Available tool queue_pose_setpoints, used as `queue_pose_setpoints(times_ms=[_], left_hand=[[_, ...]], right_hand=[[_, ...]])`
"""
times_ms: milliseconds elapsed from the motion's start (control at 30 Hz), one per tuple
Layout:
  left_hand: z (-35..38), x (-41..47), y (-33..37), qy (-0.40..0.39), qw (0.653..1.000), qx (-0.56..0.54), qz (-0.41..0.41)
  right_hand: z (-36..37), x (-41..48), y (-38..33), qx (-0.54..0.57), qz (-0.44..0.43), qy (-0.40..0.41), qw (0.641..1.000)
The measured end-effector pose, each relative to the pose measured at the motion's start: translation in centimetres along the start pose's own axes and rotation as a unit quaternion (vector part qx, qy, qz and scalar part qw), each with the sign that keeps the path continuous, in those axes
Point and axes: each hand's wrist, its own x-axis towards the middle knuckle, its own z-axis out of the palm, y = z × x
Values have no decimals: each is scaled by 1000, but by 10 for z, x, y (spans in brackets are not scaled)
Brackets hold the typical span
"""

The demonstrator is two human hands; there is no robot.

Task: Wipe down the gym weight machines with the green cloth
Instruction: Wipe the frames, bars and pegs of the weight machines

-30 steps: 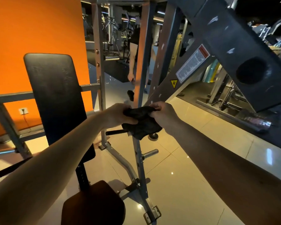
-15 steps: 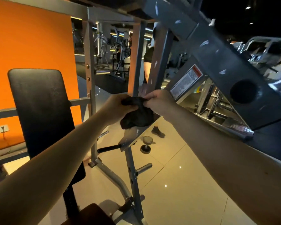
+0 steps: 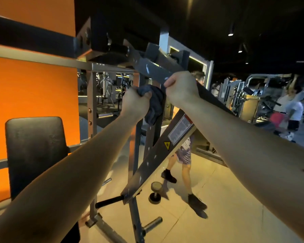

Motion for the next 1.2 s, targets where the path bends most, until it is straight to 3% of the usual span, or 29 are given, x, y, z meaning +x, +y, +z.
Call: queue_pose_setpoints(times_ms=[100,200,500,600,700,767,967,1200], left_hand=[[12,-1,26,34,998,-43,44],[24,0,46,73,994,-54,58],[-16,39,37,253,960,-113,31],[-10,48,40,207,964,-164,23],[6,50,33,142,984,-60,93],[10,53,29,135,983,-33,121],[11,79,23,148,982,-54,100],[15,55,4,149,969,19,194]], right_hand=[[-17,8,8,-60,-10,64,996],[-26,18,18,-145,-3,67,987],[5,44,7,-99,-55,55,992],[17,52,8,-74,-39,71,994],[26,57,14,-95,-66,94,989],[27,60,16,-90,-73,101,988],[23,65,13,-52,-74,81,993],[29,73,17,-22,-67,78,994]])
